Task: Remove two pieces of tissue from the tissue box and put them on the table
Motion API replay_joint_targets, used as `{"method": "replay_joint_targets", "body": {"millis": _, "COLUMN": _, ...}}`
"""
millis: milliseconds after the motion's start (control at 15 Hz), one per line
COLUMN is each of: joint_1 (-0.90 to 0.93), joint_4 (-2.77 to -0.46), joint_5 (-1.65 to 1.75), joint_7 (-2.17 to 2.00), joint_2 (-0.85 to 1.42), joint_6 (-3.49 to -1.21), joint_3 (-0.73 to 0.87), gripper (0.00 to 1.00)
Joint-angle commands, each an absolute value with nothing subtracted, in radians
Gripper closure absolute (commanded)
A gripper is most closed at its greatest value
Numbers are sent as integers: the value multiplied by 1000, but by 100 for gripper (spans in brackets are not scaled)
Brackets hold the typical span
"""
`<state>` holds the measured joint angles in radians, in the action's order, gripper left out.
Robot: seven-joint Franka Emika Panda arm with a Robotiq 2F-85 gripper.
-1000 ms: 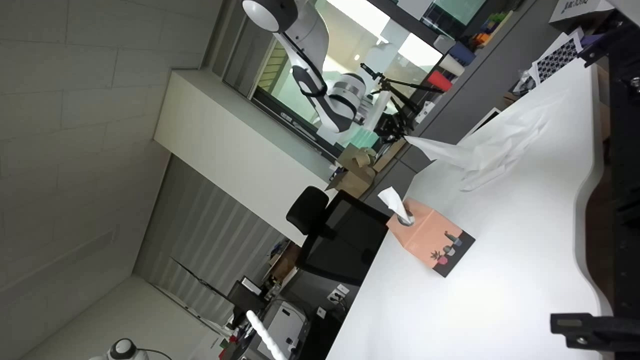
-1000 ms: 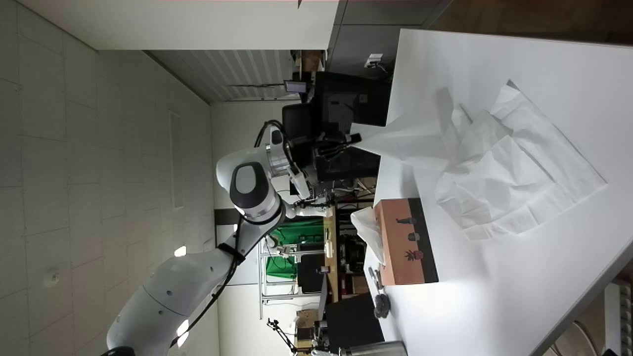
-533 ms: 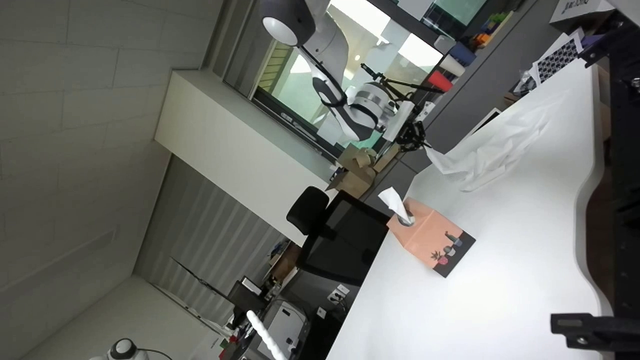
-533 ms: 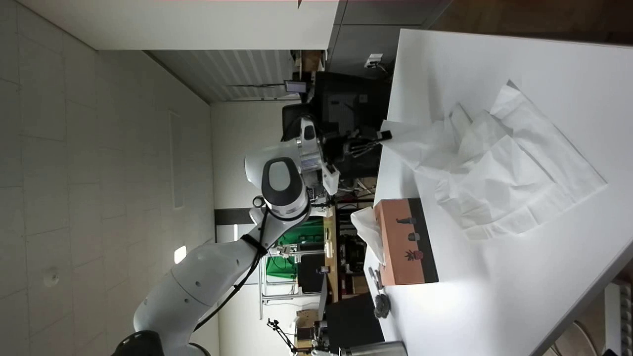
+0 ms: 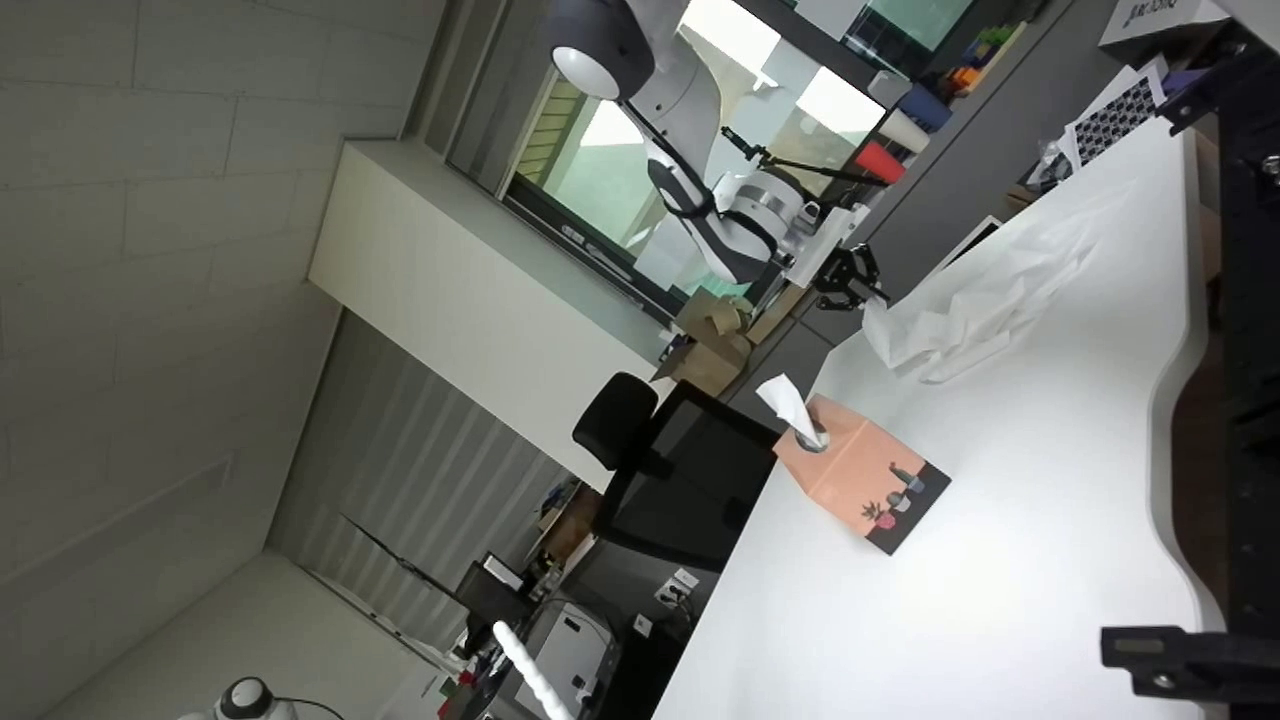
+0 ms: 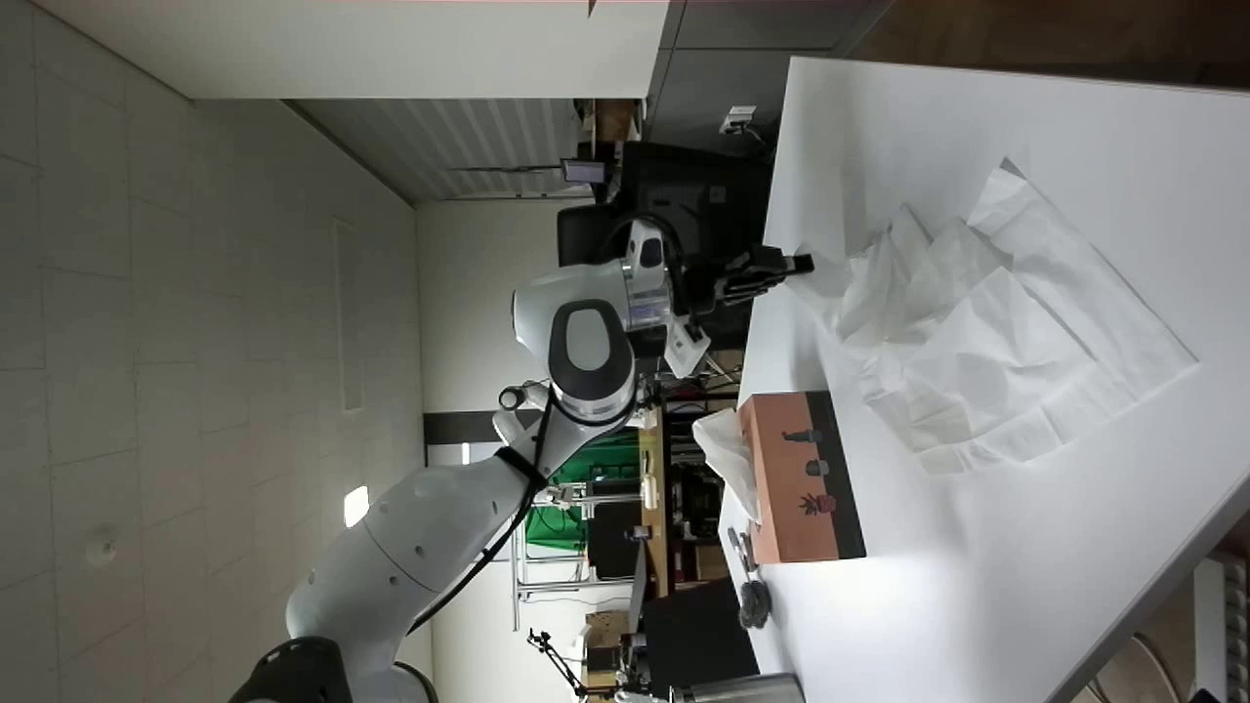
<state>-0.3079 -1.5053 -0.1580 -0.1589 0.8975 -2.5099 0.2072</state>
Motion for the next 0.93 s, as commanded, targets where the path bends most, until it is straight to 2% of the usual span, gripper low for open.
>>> {"method": "replay_joint_targets", "body": {"millis": 0, "joint_1": -295, "joint_4": -1512, "joint_5": -153, "joint_7": -182, "joint_2": 847, "joint_6": -2504, "joint_3": 208, "gripper": 46}}
{"method": "replay_joint_targets", "body": {"millis": 467, "joint_1": -228, "joint_4": -1664, "joint_5": -165, "joint_7": -126, "joint_2": 643, "joint_6": -2513, "joint_3": 124, "gripper": 1}}
{"method": "replay_joint_targets", "body": {"millis": 867, "joint_1": -135, "joint_4": -1805, "joint_5": -169, "joint_7": -113, "joint_2": 503, "joint_6": -2476, "joint_3": 38, "gripper": 0}}
